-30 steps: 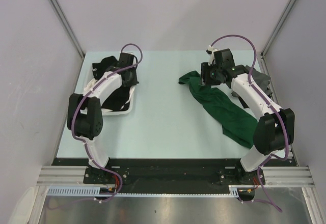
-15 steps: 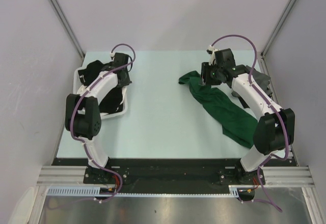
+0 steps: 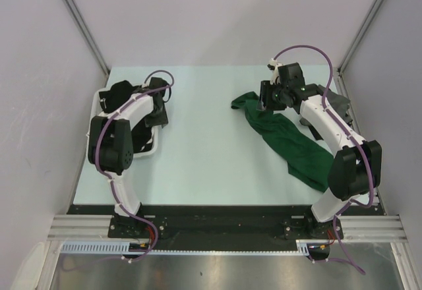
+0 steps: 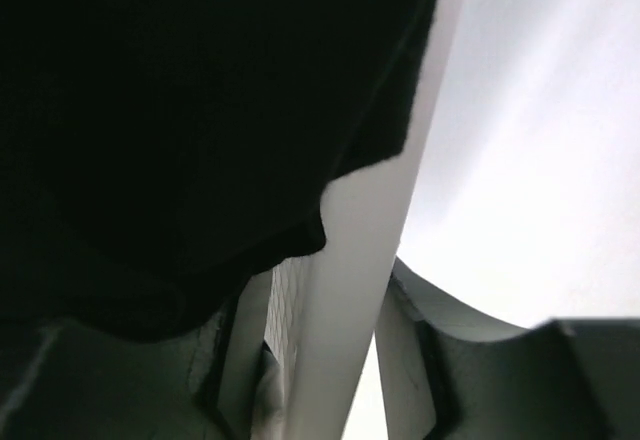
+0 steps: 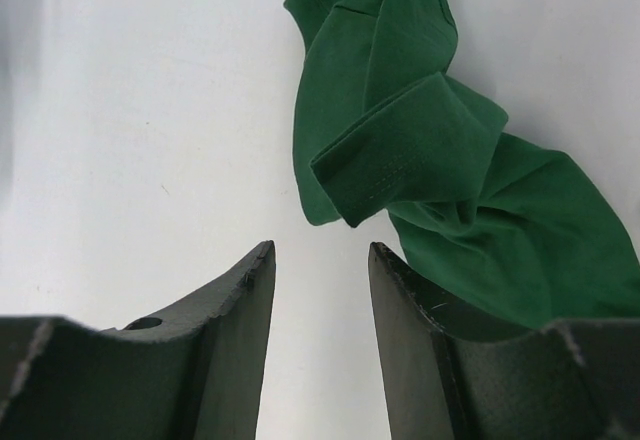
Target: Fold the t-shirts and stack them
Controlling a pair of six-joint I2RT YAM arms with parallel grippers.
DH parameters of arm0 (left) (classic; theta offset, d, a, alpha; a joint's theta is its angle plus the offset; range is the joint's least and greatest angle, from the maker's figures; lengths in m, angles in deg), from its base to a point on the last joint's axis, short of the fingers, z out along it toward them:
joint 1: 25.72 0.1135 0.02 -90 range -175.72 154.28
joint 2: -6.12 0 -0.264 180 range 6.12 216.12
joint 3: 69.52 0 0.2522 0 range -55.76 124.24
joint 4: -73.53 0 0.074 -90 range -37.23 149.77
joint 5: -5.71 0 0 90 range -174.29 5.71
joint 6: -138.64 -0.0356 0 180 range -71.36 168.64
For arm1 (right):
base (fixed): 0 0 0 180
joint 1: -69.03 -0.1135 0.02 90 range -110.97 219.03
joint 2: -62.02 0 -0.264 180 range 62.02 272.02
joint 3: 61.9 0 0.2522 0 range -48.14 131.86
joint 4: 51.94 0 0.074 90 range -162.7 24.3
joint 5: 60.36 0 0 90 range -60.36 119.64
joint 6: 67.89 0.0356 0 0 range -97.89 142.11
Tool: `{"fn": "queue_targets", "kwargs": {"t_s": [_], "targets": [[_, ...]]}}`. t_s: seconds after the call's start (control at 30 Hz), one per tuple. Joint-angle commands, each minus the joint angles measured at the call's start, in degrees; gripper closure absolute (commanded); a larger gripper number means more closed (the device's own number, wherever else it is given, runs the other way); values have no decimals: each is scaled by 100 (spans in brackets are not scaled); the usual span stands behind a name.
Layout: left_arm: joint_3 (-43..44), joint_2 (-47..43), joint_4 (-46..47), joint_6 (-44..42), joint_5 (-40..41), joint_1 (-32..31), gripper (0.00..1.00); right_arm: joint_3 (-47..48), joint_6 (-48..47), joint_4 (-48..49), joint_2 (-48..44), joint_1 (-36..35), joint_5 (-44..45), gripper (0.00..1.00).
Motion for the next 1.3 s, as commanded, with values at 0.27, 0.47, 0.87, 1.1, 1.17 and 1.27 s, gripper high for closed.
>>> {"fn": "queue_targets", "kwargs": {"t_s": [0.27,0.47,0.87,1.1,1.17,1.27], "targets": [[813,-279,-1423,-31,160,-63,41,102,70,79,9,32,-193,52],[1226,-428,-1572,-74,194,-133,39,102,88,88,26,32,-228,52],[1833,-525,-1730,-92,159,-581,39,102,97,97,35,32,-255,52],[1482,-288,-1581,4,168,-889,55,93,97,62,-9,32,-246,52],[1429,-236,-1555,57,229,-916,72,93,96,62,-9,32,-246,52],[1385,-148,-1642,136,484,-907,95,102,88,62,-9,32,-255,52]]}}
